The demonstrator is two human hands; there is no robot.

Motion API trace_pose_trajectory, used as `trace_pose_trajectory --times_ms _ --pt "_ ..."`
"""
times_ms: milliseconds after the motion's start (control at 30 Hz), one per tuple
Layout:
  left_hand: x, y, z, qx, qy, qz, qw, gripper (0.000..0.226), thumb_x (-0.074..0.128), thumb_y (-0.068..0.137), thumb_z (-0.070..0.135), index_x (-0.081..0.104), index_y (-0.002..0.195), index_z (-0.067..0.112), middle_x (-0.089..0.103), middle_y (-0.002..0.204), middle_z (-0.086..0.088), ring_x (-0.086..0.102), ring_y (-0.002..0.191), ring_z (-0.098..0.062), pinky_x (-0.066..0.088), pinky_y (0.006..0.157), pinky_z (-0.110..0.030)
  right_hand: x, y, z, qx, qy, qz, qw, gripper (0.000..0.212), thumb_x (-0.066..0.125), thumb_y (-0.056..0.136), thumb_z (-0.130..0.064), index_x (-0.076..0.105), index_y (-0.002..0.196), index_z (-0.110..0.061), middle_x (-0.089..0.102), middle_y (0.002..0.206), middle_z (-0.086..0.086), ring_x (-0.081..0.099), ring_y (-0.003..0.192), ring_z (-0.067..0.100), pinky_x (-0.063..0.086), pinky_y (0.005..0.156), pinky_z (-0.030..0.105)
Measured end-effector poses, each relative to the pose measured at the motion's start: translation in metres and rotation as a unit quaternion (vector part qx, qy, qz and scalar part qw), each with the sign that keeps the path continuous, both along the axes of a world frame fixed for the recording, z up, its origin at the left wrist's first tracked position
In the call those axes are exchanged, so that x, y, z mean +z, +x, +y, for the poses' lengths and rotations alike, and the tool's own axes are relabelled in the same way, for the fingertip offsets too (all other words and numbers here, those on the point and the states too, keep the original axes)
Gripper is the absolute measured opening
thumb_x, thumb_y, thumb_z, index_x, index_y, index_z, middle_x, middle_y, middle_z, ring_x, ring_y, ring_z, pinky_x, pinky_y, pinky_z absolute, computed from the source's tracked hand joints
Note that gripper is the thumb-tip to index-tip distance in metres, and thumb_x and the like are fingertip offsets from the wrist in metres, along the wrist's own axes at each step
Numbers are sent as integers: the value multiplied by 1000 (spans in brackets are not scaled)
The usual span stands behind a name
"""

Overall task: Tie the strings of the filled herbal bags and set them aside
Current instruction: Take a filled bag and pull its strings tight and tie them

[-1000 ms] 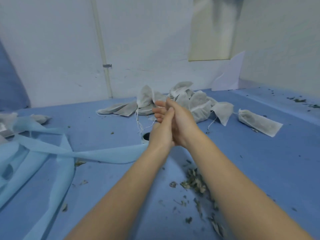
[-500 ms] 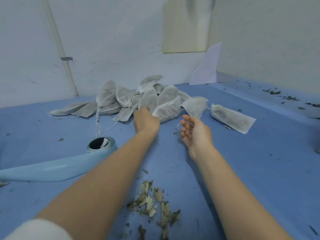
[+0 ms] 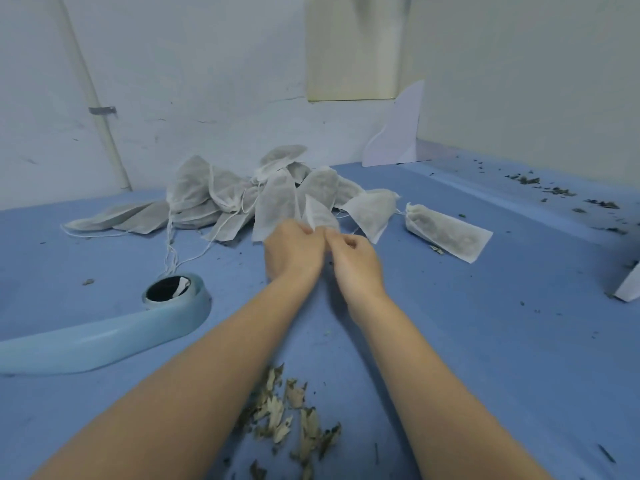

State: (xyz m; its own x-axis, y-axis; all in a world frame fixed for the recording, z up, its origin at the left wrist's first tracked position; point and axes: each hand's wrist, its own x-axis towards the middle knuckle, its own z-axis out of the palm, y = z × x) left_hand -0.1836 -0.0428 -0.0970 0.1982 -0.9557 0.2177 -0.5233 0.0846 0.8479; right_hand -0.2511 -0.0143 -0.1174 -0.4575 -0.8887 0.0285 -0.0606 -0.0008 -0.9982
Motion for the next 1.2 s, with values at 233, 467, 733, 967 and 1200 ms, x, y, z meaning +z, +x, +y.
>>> trace_pose_trajectory --times_ms 233,467,733,967,1200 --pt "20 6 44 -109 -57 3 992 16 57 89 21 71 81 19 73 91 1 64 90 -16 45 78 -26 14 -12 18 23 -43 -86 995 32 59 91 -27 64 106 0 71 95 10 66 85 21 55 81 35" --pt "42 43 68 -123 -190 -185 956 30 71 76 24 63 105 23 55 105 0 49 104 -15 35 78 -19 35 -10 50 92 -58 -128 986 13 53 90 -12 62 82 -8 54 61 3 48 51 12 47 53 23" --pt "52 69 94 -225 -97 -238 940 56 64 78 33 39 125 15 56 101 1 53 100 -21 44 88 -37 36 5 68 220 -49 -179 958 15 48 88 -6 49 73 -8 29 60 1 19 44 9 22 40 21" --pt "42 89 107 -180 -76 -278 941 45 55 86 40 41 120 15 58 90 0 55 91 -21 41 67 -32 33 18 74 233 -13 -22 972 18 57 91 -18 60 74 -12 36 48 -8 28 42 8 30 44 20" --pt "28 107 111 -160 -67 -307 936 35 53 81 41 53 112 25 61 94 2 54 87 -20 38 62 -30 35 15 80 257 -38 108 959 23 58 84 -2 65 101 -16 55 67 4 41 54 9 36 50 18"
